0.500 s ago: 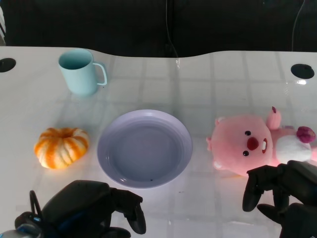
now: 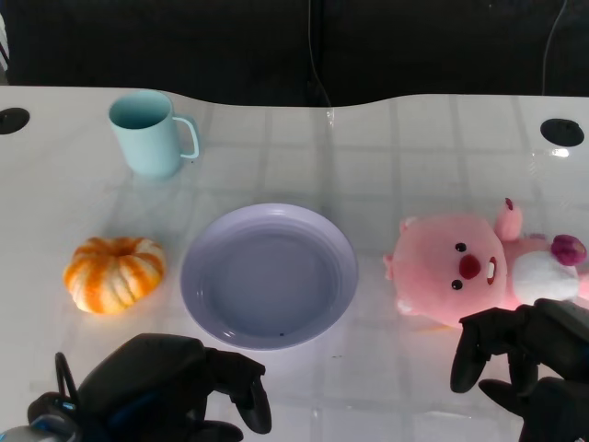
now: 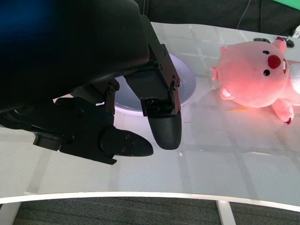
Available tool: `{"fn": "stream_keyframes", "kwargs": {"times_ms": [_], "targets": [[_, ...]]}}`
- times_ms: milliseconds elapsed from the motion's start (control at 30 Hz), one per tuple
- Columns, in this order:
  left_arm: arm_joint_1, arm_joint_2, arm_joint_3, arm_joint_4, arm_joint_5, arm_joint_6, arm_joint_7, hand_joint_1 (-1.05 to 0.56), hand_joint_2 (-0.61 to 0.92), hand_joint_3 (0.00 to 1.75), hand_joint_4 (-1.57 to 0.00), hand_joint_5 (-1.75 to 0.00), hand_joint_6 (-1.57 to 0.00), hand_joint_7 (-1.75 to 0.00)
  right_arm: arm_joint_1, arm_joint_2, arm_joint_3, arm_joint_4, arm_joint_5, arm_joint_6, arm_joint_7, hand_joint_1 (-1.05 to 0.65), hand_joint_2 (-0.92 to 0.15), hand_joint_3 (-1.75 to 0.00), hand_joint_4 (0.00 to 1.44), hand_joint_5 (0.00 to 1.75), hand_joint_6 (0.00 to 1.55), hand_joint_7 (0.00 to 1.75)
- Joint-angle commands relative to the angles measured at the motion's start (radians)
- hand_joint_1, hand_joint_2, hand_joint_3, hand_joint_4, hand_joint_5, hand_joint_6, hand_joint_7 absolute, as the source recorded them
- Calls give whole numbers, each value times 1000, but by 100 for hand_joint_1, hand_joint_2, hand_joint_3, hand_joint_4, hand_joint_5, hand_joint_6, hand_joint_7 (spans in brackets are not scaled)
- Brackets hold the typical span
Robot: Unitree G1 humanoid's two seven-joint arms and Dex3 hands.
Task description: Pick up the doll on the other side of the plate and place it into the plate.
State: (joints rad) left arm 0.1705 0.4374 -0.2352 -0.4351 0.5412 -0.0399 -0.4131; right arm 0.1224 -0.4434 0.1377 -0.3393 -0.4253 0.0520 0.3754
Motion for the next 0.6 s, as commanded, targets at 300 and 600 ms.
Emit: {"fn": "stream_keyframes", "kwargs": {"times_ms": [300,600], "targets": [[-7,13,7,11,-4,-3,4,-23,92,24,-73,-135,-85,-77,-8,-17,-2,2,-12,-15,-5,-7,-51,-97,81,153,86,100],[-7,14,8,9,3,-1,5,-22,92,24,-73,-134,-85,-77,-12,2,-13,-2,-2,17,-7,-7,-52,-97,79,156,85,101]]}}
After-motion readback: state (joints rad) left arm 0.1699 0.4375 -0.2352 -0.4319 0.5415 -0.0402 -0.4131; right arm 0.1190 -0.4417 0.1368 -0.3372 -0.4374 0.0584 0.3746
